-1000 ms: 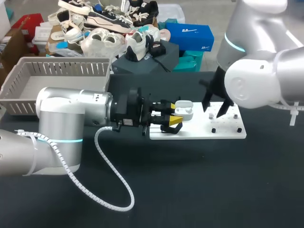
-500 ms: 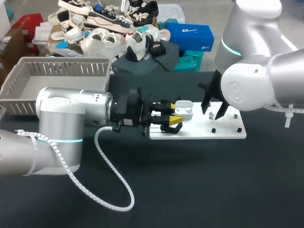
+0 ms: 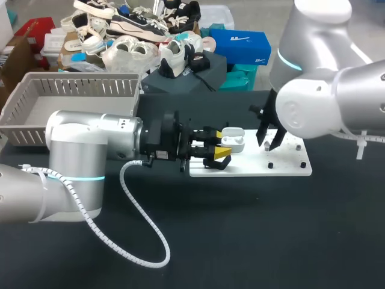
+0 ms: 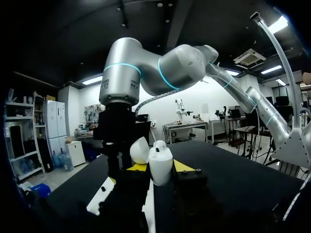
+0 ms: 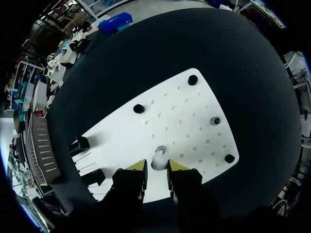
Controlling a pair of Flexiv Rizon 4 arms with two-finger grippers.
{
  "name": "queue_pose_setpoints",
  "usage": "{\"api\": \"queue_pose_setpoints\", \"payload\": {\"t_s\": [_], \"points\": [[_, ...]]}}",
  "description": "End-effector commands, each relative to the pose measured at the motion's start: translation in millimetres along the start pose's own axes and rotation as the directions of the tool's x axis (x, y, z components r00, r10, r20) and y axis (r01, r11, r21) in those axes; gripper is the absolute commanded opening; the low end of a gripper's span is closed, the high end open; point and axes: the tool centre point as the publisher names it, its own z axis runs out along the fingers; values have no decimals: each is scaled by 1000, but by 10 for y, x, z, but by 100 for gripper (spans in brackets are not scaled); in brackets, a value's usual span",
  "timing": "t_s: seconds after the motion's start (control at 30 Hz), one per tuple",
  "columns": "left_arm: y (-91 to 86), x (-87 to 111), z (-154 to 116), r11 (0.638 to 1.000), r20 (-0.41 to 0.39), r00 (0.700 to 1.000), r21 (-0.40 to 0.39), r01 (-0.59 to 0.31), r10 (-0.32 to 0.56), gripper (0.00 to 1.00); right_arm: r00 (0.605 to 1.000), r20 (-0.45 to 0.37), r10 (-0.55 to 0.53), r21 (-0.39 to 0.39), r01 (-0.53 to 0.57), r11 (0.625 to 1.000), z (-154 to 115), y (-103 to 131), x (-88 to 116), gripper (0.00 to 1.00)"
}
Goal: Pick up each earbud case from the left stands, insert the matching earbuds, close the lid, and place the case in the box.
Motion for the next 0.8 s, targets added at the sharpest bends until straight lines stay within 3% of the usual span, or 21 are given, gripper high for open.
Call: {"api": "queue_pose_setpoints", "payload": {"t_s": [0.03,0.2,0.37,0.8], "points": [[-13,0,0,1000,0,1000,-4,-2,2,0,1000,-7,0,6,0,1000,18,23,-28,25],[-13,0,0,1000,0,1000,-4,-2,2,0,1000,-11,3,12,-3,1000,38,17,-39,21],[-13,0,0,1000,0,1000,-4,-2,2,0,1000,-11,5,16,-5,1000,42,15,-47,0],[-13,0,0,1000,0,1000,-4,-2,2,0,1000,-1,24,2,-24,1000,-115,-24,-6,0]]}}
